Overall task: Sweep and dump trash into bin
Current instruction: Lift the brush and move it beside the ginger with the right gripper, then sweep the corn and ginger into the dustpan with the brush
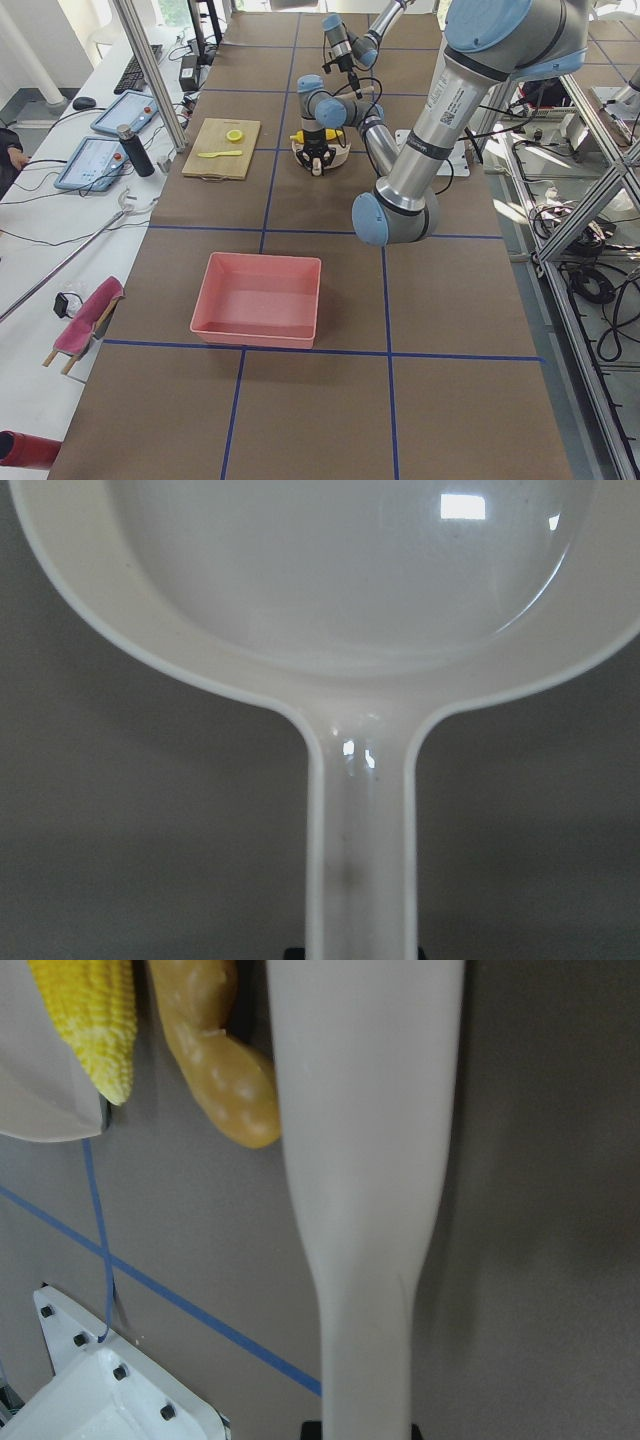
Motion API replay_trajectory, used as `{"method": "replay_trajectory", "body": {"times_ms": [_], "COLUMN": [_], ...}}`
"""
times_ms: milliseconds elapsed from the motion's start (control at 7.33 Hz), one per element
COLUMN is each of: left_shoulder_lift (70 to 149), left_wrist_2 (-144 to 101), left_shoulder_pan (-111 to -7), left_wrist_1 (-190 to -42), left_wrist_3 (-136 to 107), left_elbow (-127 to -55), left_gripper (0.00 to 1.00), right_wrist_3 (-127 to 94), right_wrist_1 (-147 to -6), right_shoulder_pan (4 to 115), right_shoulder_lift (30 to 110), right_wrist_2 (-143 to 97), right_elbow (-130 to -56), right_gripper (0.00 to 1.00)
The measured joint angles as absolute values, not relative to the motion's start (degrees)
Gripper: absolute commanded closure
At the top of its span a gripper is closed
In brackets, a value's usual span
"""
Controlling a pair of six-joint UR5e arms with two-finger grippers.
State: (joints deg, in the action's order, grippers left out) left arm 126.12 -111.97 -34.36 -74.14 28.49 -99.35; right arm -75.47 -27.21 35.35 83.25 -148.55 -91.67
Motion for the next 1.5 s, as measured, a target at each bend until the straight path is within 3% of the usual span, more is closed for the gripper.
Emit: {"method": "replay_trajectory", "body": {"times_ms": [409,1500], "left_shoulder_lift": [126.1,126.0], "left_wrist_2": [-112.0,-111.9], "left_shoulder_pan": [-34.4,-34.4], "left_wrist_1": [-74.2,-74.2], "left_wrist_3": [28.5,28.6], "left_elbow": [-99.3,-99.0], "left_gripper": [1.0,1.0], "right_wrist_3": [-76.2,-83.2], "right_wrist_1": [-27.4,-28.8], "right_shoulder_pan": [33.3,29.1], "right_shoulder_lift": [81.3,66.0], "right_wrist_2": [-147.9,-141.7], "right_elbow": [-91.1,-84.3], "right_gripper": [1.0,1.0]}}
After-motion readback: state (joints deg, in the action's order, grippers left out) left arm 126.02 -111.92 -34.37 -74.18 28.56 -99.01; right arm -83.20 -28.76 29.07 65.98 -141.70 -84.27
